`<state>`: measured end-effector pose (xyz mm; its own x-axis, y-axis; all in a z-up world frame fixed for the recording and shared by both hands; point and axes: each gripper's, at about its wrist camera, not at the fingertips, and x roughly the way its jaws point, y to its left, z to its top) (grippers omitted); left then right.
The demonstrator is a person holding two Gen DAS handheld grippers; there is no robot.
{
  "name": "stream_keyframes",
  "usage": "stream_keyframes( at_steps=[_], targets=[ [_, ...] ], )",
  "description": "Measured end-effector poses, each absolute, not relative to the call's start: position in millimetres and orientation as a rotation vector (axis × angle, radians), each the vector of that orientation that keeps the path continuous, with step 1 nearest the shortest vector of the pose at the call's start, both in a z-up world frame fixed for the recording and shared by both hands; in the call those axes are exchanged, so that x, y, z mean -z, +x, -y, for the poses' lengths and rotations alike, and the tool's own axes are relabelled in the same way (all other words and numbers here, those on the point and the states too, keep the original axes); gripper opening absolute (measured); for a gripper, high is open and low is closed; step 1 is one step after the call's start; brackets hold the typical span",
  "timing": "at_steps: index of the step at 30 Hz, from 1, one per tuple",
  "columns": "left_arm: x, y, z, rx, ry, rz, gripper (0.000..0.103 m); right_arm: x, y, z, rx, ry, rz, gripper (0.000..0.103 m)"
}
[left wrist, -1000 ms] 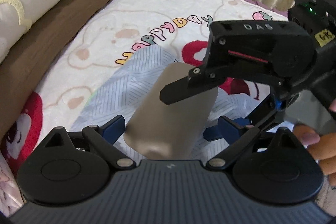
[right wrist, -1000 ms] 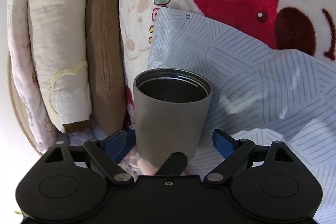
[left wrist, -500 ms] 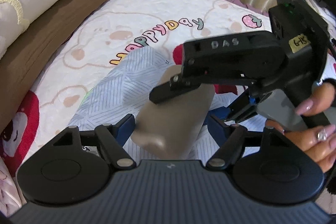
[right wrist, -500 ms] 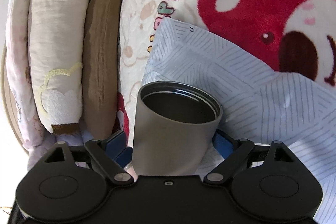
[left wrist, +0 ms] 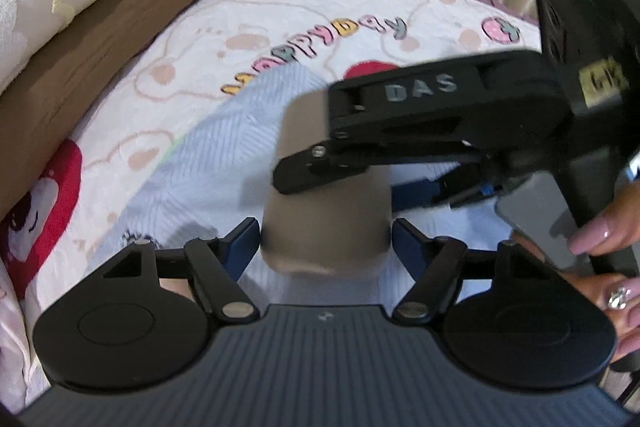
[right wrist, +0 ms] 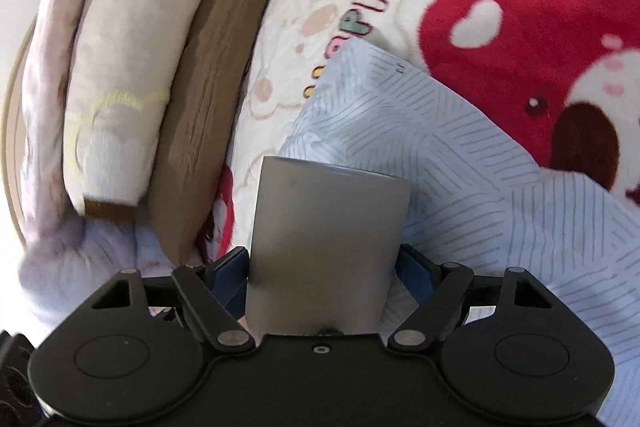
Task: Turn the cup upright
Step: 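Lift the grey tumbler with the right gripper and rotate it open end up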
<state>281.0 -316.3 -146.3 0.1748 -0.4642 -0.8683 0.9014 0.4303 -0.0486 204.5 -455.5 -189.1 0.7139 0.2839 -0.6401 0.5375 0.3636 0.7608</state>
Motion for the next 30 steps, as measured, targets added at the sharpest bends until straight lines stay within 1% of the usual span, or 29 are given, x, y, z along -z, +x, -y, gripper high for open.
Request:
stream_keyframes(
  at_steps=[3,11,15,20,30],
  targets=[
    [144.3,274.1,309.0,1.031,0.514,-0.985,0.071,185.7,201.6,448.8,0.169,1.175,-0.837,0.084],
    [138.0,247.2,298.7,1.031,0.491,-1.038,0.070,188.0,178.0,445.4,0.119,1.193,-0.913,0.083],
    [135.1,238.6,288.2,1.007,0.425,-1.093,0.070,186.7,168.0,438.2,0.093,1.179,-0.952,0.083],
    [133.5,213.9,272.3,0.986,0.413,-1.096,0.068,190.4,153.6,429.6,0.047,1.182,-0.998,0.083],
    [133.0,171.5,214.0,0.990,0.254,-1.114,0.067,190.2,117.0,391.1,-0.052,1.046,-1.044,0.083]
  ],
)
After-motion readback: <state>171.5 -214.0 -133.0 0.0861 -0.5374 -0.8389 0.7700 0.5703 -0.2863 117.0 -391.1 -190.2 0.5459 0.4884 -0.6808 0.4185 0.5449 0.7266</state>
